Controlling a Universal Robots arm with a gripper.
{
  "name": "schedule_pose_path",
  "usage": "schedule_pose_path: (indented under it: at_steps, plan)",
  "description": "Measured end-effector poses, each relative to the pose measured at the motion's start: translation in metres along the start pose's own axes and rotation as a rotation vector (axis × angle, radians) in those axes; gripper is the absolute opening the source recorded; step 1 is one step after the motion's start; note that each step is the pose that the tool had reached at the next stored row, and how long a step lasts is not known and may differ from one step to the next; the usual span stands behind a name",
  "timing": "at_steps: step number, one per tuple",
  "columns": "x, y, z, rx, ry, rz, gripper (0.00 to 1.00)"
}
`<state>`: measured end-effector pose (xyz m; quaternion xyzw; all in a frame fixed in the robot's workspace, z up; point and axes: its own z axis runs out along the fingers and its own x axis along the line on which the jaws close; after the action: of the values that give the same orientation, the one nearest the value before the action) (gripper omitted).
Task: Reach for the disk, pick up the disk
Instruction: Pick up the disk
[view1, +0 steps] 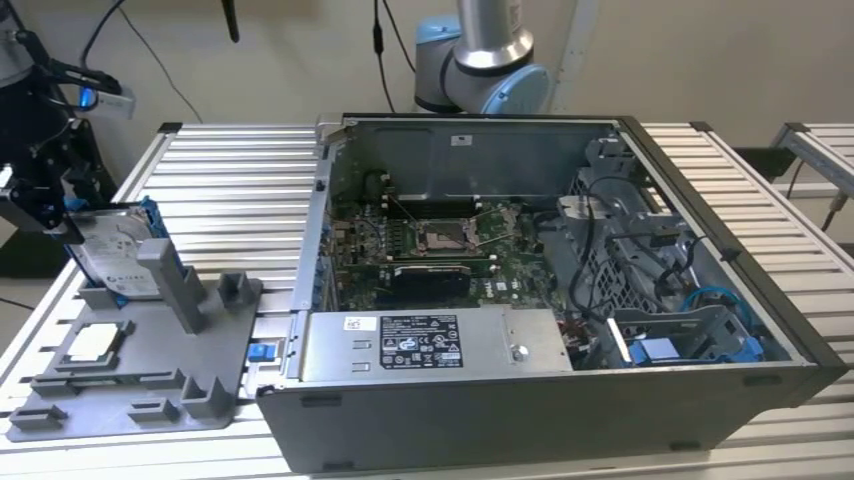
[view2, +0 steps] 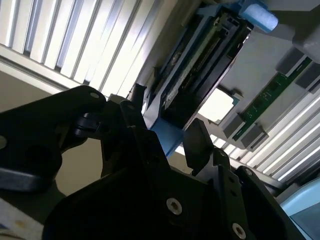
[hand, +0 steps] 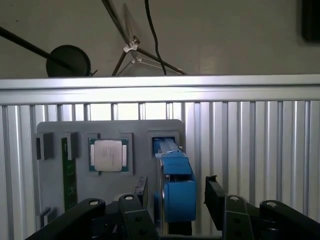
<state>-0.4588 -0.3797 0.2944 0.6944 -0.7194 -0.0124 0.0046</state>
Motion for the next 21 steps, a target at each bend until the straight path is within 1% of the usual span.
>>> schedule_pose_path:
  at_steps: [13, 18, 21]
  plan:
    - [0.0002, -0.0013, 0.0236, 0.0003, 0.0000, 0.000, 1.00]
    - [0.0003, -0.0016, 0.0307, 0.0003, 0.0000, -0.001, 1.00]
    - [0.0003, -0.0015, 0.0325, 0.0000, 0.0001, -0.001, 1.00]
